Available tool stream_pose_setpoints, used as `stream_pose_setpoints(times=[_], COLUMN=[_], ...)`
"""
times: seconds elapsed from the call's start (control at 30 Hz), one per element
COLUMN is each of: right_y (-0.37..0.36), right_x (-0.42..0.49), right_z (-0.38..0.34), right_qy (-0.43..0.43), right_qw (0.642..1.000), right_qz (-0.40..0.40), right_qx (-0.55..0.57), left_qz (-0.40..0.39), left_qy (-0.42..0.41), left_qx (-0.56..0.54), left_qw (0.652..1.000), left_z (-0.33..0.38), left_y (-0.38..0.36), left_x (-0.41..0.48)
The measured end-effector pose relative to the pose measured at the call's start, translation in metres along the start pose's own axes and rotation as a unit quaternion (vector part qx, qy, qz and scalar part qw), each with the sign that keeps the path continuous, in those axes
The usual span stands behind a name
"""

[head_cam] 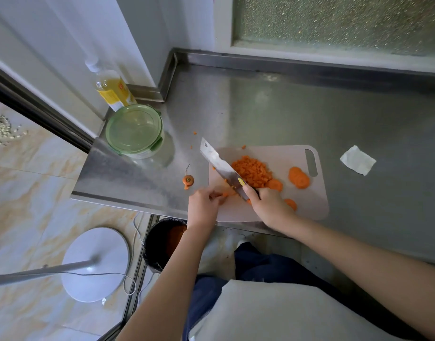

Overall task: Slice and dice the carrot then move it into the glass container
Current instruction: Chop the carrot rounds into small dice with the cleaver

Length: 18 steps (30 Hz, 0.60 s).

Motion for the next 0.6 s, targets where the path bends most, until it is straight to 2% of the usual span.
stream_pose_setpoints(times=[0.13, 0.6], right_y=[0.0, -0.02], right_x=[-0.006, -0.011], right_z=[-0.008, -0.017], right_qy=[0.008, 0.028], right_qw=[1.0, 0.997], right_qz=[-0.007, -0.019], right_qx=[-0.002, -0.067], left_qz=[0.026, 0.022], left_qy=[-0.022, -0.013], left_qx=[0.038, 0.067], left_qw=[0.999, 0.997], left_z=[-0.009, -0.018], left_y=[0.004, -0.007], left_x=[-0.004, -0.012])
Point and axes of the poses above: each hand's wrist, its own x-axis towards the middle knuckle, its own y-axis out of the back of the hand, z = x × y, the point moved 9 cm from there along x, towards the middle knuckle, and after that the axes turned 1 degree about -z, right-handed, at the moved point
